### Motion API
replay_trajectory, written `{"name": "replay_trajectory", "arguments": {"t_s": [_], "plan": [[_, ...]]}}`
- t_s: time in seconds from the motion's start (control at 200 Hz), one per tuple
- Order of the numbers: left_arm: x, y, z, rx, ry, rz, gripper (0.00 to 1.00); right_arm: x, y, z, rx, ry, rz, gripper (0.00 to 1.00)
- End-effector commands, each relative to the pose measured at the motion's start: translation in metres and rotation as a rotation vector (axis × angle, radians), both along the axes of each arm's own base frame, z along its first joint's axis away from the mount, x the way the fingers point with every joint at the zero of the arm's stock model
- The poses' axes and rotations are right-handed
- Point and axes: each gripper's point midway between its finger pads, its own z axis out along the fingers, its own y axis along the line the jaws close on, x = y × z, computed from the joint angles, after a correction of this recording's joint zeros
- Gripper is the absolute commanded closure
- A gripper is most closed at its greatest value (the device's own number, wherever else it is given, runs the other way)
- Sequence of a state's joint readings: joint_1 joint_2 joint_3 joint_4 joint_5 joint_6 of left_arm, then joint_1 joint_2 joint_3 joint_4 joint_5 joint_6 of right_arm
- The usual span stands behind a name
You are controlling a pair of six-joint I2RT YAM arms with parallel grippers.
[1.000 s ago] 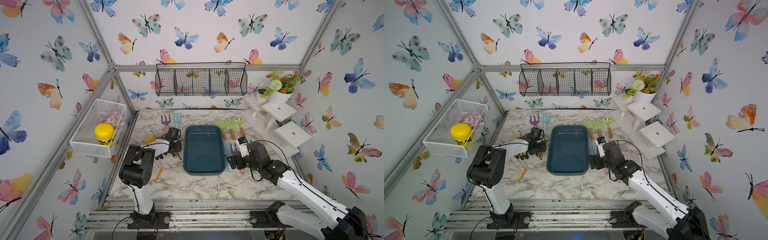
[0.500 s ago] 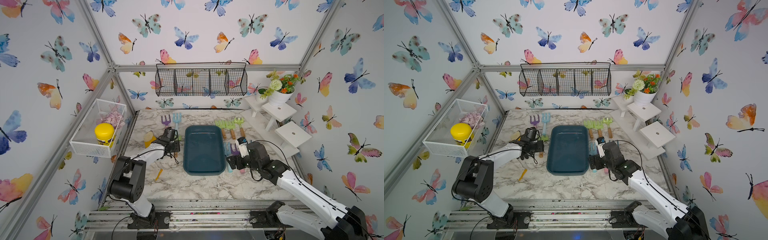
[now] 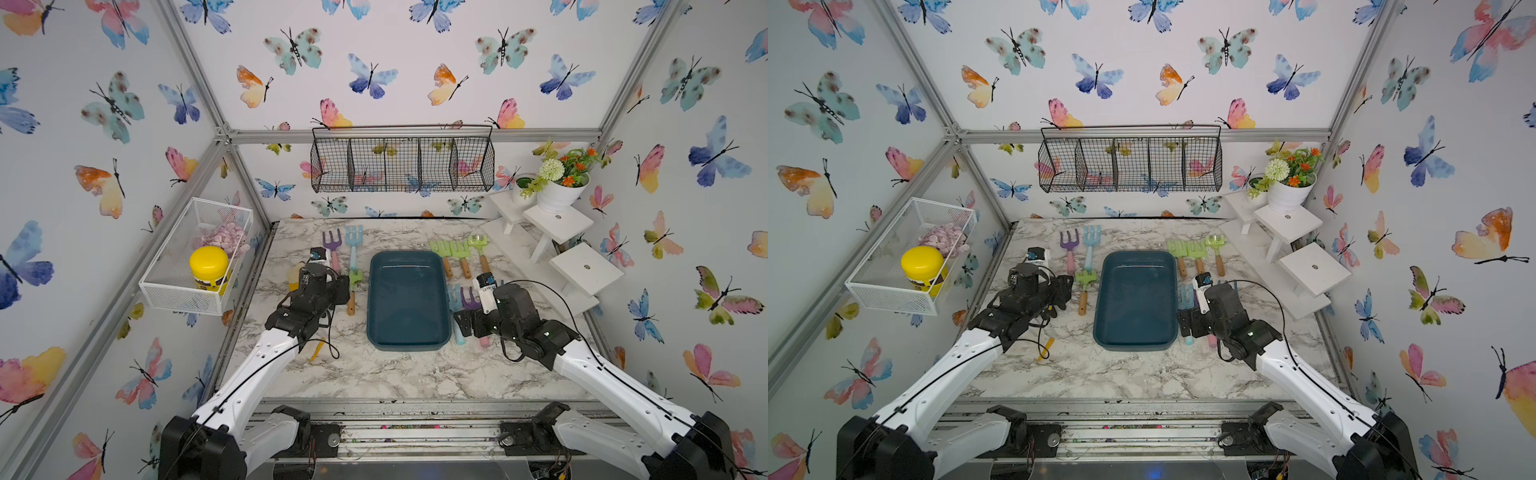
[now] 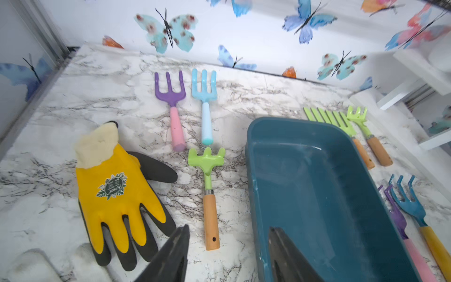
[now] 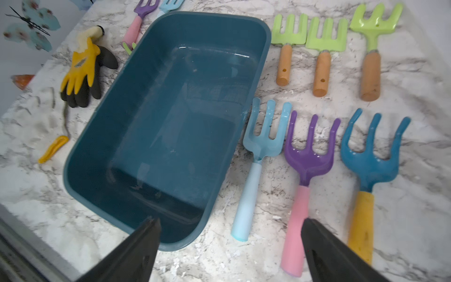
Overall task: Take the hand rake out of the storage box
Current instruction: Reset both arms
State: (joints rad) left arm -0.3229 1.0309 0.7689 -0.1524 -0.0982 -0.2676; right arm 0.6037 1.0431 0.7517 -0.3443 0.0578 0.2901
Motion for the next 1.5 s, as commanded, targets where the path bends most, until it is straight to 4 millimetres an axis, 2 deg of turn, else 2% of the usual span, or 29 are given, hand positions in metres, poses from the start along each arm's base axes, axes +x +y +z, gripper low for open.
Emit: {"name": "replay_trajectory", "arguments": {"t_s": [0.0,0.125,0.235,0.36,0.471,0.496,0.511,0.521,0.581,0.661,0.731,0.801,0.881,0.961,1.016,1.161,1.297,1.392,1.457,1.497], "plan": [[-0.010,0.027,0.008,0.011,-0.120,0.126,0.40,0.025,-0.012,0.015,-0.031,-0.075,-0.130,0.02],[-0.015,0.048,0.002,0.015,-0.170,0.237,0.33,0.043,-0.015,0.021,-0.074,-0.121,-0.171,0.02],[-0.016,0.065,-0.009,0.091,-0.175,0.310,0.29,0.057,-0.020,0.027,-0.125,-0.188,-0.195,0.02],[-0.012,0.072,-0.020,0.182,-0.212,0.314,0.27,0.069,-0.047,0.033,-0.226,-0.343,-0.284,0.02],[-0.007,0.080,-0.033,0.251,-0.251,0.299,0.16,0.072,-0.074,0.037,-0.301,-0.485,-0.363,0.02],[-0.005,0.083,-0.035,0.258,-0.257,0.304,0.10,0.073,-0.078,0.037,-0.311,-0.506,-0.361,0.02],[-0.005,0.087,-0.037,0.262,-0.257,0.309,0.03,0.074,-0.080,0.037,-0.312,-0.517,-0.362,0.02],[-0.004,0.088,-0.038,0.263,-0.257,0.310,0.00,0.074,-0.082,0.036,-0.313,-0.520,-0.365,0.02],[0.000,0.096,-0.046,0.257,-0.268,0.282,0.02,0.081,-0.094,0.031,-0.289,-0.513,-0.398,0.02],[0.004,0.101,-0.057,0.238,-0.314,0.203,0.02,0.093,-0.112,0.012,-0.243,-0.459,-0.426,0.01],[0.007,0.106,-0.067,0.148,-0.344,0.170,0.02,0.100,-0.130,-0.008,-0.255,-0.436,-0.455,0.02],[0.012,0.104,-0.076,0.062,-0.346,0.127,0.01,0.104,-0.152,-0.021,-0.267,-0.434,-0.519,0.02],[0.015,0.099,-0.084,0.072,-0.346,0.091,0.02,0.109,-0.166,-0.031,-0.213,-0.422,-0.553,0.02],[0.020,0.096,-0.090,0.076,-0.321,0.066,0.02,0.110,-0.170,-0.037,-0.141,-0.433,-0.543,0.02],[0.023,0.094,-0.091,0.092,-0.309,0.068,0.02,0.113,-0.165,-0.041,-0.107,-0.437,-0.503,0.02],[0.027,0.091,-0.098,0.161,-0.312,0.114,0.01,0.117,-0.159,-0.058,-0.097,-0.423,-0.463,0.02],[0.025,0.090,-0.100,0.167,-0.302,0.115,0.02,0.118,-0.162,-0.046,-0.125,-0.518,-0.449,0.02],[0.025,0.090,-0.101,0.170,-0.296,0.117,0.02,0.115,-0.159,-0.064,-0.118,-0.504,-0.410,0.02],[0.025,0.090,-0.101,0.168,-0.296,0.118,0.02,0.107,-0.157,-0.058,-0.088,-0.593,-0.402,0.01],[0.026,0.090,-0.100,0.168,-0.297,0.117,0.01,0.107,-0.158,-0.059,-0.097,-0.584,-0.406,0.02]]}}
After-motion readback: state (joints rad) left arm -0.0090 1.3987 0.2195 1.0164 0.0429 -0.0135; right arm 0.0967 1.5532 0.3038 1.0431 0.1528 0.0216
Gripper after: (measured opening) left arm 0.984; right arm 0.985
